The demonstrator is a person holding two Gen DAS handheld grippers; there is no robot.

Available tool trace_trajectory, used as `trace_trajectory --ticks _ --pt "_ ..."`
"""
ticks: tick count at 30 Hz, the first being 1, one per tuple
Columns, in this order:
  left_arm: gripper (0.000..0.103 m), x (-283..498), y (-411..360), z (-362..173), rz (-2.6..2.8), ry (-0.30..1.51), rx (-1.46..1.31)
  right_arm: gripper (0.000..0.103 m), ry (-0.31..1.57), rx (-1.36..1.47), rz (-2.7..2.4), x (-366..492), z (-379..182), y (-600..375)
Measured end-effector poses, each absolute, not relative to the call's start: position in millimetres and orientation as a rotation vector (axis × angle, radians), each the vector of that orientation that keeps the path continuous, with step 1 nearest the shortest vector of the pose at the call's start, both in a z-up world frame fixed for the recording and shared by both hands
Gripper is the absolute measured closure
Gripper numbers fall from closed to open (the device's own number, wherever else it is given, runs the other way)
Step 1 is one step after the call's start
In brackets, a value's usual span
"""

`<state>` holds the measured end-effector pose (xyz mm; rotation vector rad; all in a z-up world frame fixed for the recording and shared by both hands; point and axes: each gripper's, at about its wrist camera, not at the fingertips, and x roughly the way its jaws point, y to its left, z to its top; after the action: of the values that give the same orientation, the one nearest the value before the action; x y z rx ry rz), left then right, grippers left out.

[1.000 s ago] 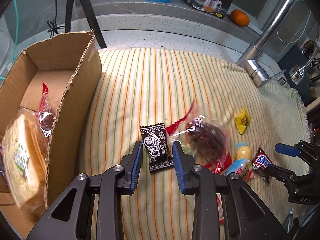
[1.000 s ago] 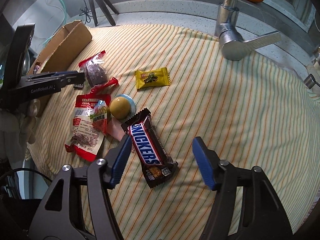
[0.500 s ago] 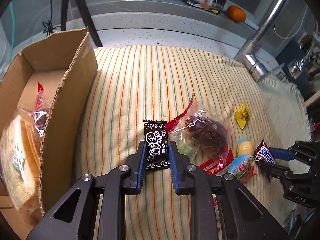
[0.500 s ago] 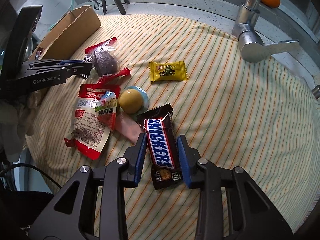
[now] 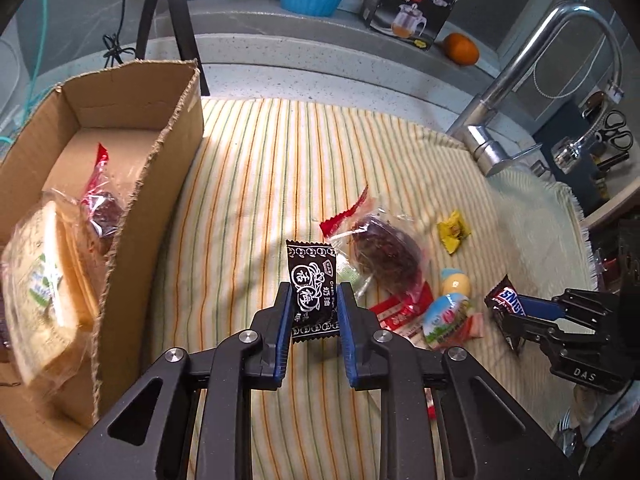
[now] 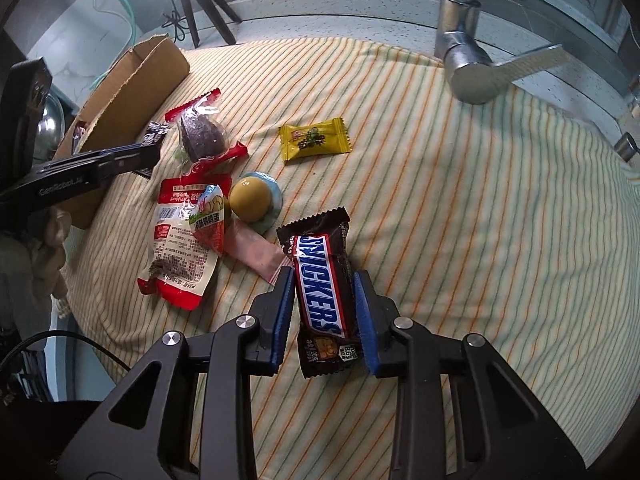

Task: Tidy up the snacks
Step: 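Grasp the black wrapped candy with the left tool while the right tool grasps a Snickers bar, then carry both snacks over the box and release them inside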

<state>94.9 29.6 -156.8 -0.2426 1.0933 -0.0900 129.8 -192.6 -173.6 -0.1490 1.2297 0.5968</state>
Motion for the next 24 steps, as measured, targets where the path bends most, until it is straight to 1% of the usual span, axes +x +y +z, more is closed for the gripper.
trace_trajectory --ticks 8,14,24 --pt "0.083 72 38 -131 -0.099 1.037 -0.261 0.072 1.195 -0.112 0.591 124 -156 -200" --pt "0.083 59 51 -109 -0.085 0.985 -0.276 0.072 1.14 -0.11 0.616 123 -128 -195" --pt "0.083 33 102 -88 0.021 0.922 -0.321 0.072 1.051 -0.136 0.723 130 -83 -137"
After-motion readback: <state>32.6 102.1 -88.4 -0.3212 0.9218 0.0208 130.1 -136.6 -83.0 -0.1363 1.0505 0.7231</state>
